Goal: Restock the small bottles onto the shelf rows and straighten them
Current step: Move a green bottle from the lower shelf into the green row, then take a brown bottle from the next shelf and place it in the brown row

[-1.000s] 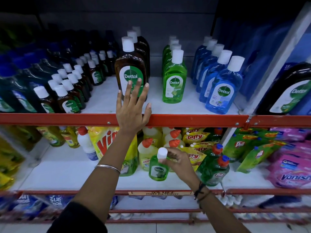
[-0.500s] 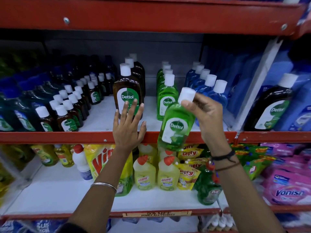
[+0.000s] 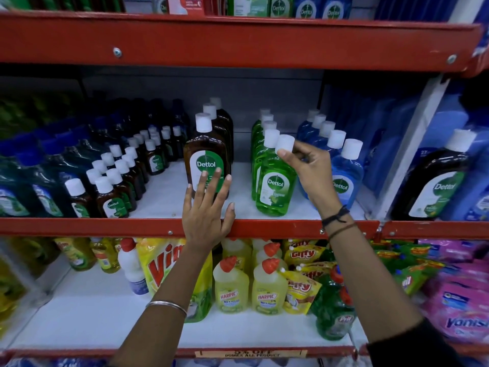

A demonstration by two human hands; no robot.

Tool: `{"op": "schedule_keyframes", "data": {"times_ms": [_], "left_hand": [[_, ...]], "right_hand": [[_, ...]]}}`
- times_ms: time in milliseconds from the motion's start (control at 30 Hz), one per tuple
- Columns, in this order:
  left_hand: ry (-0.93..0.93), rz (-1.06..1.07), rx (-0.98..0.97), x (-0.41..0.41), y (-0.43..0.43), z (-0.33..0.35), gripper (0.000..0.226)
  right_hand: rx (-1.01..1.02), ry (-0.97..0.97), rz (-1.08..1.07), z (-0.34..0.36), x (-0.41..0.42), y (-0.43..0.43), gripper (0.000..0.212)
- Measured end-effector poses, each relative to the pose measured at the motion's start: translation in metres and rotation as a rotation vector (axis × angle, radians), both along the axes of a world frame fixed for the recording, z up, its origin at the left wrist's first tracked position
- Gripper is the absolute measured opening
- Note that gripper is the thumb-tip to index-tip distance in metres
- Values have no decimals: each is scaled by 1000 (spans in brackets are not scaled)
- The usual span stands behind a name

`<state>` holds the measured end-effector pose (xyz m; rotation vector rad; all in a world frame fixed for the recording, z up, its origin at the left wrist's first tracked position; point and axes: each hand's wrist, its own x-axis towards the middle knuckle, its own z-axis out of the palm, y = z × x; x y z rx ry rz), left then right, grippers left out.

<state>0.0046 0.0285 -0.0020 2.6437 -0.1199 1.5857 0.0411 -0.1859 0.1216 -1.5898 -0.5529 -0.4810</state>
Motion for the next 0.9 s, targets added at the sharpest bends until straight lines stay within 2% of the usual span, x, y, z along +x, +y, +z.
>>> {"op": "schedule_keyframes", "data": {"times_ms": [167, 433, 533, 667, 767, 833, 900], "left_hand": [[3, 2, -12, -2, -1, 0, 58], [62, 1, -21, -4, -4, 3, 58], [70, 2, -32, -3, -7, 4, 57], [88, -1, -36, -4, -8, 5, 58], [96, -6, -46, -7, -7, 6, 59], [101, 4, -51, -9, -7, 7, 59], [115, 8, -56, -11, -8, 7, 59]], "right_hand": [[-8, 61, 3, -8, 4, 3, 35], [-30, 24, -62, -9, -10, -9, 43], [54, -39, -122, -6, -25, -39, 38], [174, -249, -332, 0, -38, -91, 20], [294, -367, -580, 7, -33, -131, 15], [314, -406, -714, 10, -22, -162, 19], [223, -351, -792, 11, -6, -193, 35]]}}
